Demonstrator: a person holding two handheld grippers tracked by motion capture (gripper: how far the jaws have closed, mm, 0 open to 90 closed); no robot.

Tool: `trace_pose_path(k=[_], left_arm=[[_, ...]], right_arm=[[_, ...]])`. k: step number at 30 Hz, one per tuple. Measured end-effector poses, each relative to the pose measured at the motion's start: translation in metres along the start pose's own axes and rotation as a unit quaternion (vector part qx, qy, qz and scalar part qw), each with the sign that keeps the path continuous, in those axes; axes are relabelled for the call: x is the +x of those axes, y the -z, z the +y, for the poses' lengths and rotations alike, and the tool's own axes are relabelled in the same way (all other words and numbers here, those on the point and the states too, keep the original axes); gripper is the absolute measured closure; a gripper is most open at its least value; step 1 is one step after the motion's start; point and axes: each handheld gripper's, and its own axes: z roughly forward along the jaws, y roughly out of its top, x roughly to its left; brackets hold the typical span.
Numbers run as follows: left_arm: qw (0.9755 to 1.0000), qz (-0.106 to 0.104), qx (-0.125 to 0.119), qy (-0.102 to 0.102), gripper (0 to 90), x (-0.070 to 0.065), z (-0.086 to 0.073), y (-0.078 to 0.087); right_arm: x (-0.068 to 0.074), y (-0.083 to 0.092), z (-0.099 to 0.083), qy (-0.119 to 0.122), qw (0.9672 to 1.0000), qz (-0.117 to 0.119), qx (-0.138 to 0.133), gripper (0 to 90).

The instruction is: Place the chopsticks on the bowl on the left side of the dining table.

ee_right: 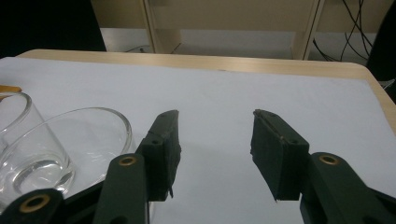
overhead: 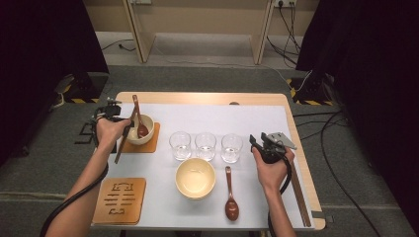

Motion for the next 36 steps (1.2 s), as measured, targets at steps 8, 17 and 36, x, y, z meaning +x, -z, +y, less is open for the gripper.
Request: trace_pose_path(k=[8, 17, 36], left_arm=[[0.9997, -0.01, -0.018, -0.015, 73.8, 0.008, -0.008, 0.018], [0.9986, -0.007, -0.018, -0.049, 87.5, 0.015, -0.012, 0.022], [0.9978, -0.007, 0.005, -0.066, 89.0, 0.011, -0.017, 0.011]], right_arm=[[-0.001, 0.001, 0.0, -0.003, 1.0, -0.001, 0.0, 52.0], [0.0, 0.0, -0.001, -0.001, 1.0, 0.0, 0.001, 52.0], [-0.002, 0.0, -0.002, -0.002, 1.0, -0.002, 0.005, 52.0]])
